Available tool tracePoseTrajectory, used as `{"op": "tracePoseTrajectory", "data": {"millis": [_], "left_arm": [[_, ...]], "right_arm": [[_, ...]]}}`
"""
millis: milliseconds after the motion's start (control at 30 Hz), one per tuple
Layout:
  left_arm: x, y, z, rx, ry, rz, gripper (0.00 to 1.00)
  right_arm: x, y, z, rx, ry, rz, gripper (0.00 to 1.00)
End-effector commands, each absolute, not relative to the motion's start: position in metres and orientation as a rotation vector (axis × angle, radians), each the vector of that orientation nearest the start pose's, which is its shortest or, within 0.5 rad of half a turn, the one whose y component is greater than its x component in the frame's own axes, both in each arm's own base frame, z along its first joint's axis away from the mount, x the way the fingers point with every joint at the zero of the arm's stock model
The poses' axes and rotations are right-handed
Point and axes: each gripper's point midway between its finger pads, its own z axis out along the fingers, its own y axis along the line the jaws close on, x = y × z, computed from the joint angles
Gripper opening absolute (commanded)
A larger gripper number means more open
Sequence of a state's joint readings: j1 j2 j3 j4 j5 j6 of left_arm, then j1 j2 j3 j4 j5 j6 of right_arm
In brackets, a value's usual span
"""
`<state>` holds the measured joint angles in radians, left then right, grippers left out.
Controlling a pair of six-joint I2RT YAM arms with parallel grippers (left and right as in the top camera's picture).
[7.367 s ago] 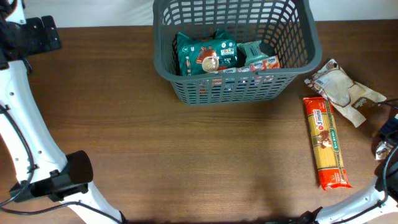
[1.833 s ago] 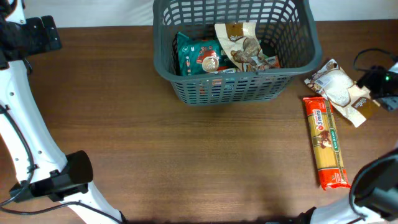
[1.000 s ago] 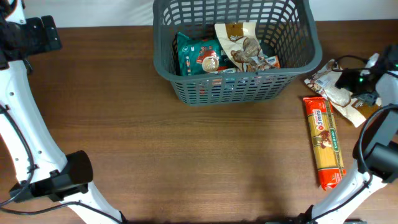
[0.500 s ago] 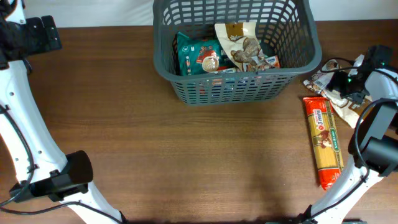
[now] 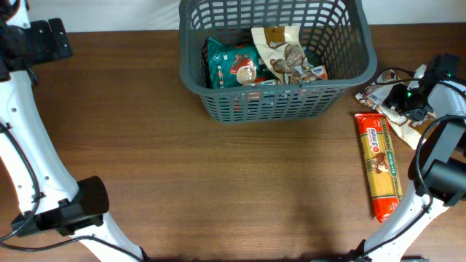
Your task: Pack container
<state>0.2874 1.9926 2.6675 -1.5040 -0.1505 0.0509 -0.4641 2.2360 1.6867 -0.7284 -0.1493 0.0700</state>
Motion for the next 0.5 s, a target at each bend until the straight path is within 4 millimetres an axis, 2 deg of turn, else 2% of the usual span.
{"op": "tracePoseTrajectory", "data": {"millis": [0,267,333,467], "left_arm": [[0.422,0.154,0.371,-0.378,2.394,0.336,0.99],[0.421,0.154,0.371,-0.378,2.394,0.337,0.99],[0.422,0.154,0.371,-0.378,2.394,0.336,0.99],[0.422,0.154,0.371,-0.378,2.394,0.336,0.99]], "right_arm": [[0.436,-0.200,-0.020,0.767,2.803,0.147,0.57],[0.418,-0.220,-0.019,0.860,2.808,0.152,0.56],[0.413,-0.219,-0.020,0.912,2.809,0.173,0.66],[0.423,-0.214,-0.009,0.892,2.763,0.267,0.72]]}}
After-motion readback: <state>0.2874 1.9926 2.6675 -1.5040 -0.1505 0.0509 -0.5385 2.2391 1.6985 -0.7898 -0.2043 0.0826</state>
